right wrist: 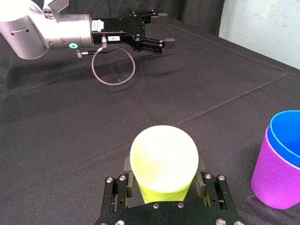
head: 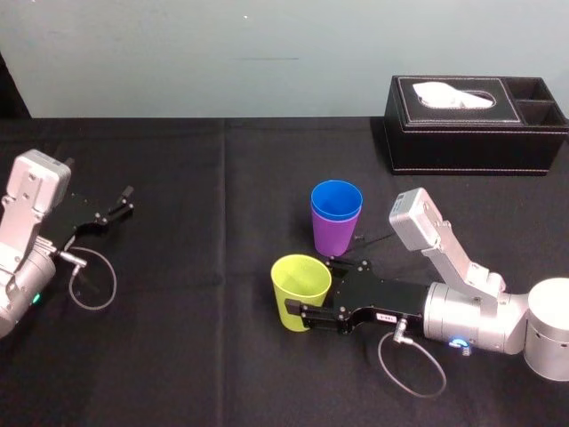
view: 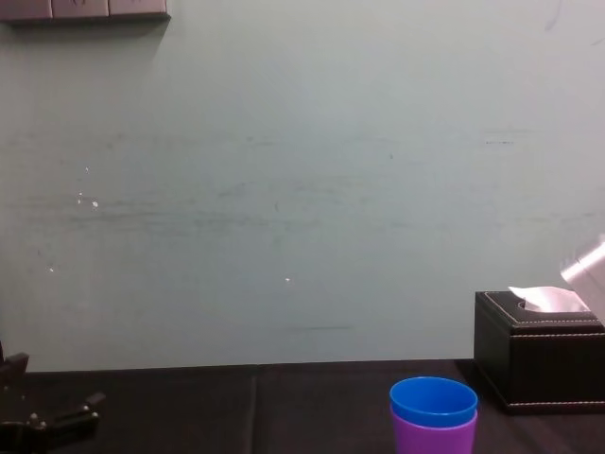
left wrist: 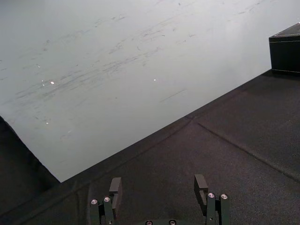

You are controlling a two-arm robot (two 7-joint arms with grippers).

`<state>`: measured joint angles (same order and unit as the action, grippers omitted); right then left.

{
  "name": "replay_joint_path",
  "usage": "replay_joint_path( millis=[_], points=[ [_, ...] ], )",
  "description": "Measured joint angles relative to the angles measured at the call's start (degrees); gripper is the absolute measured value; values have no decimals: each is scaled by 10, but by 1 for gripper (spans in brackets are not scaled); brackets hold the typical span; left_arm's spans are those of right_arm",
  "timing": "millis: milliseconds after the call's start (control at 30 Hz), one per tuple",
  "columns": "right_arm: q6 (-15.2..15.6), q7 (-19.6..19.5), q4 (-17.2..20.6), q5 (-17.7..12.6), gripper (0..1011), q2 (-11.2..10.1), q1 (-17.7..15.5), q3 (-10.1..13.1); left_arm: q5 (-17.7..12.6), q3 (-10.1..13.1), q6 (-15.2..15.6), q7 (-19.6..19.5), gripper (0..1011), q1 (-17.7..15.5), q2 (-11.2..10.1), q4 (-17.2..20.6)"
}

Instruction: Stack the three plastic cups sequentially using one hand.

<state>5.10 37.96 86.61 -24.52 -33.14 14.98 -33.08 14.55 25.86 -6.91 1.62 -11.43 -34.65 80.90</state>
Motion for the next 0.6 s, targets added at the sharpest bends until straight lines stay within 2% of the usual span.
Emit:
replay_joint_path(
  millis=[600],
  points=[
    [-1,-1,0,0,734,0,0,0,0,0,0,0,1011,0,0,0]
  ],
)
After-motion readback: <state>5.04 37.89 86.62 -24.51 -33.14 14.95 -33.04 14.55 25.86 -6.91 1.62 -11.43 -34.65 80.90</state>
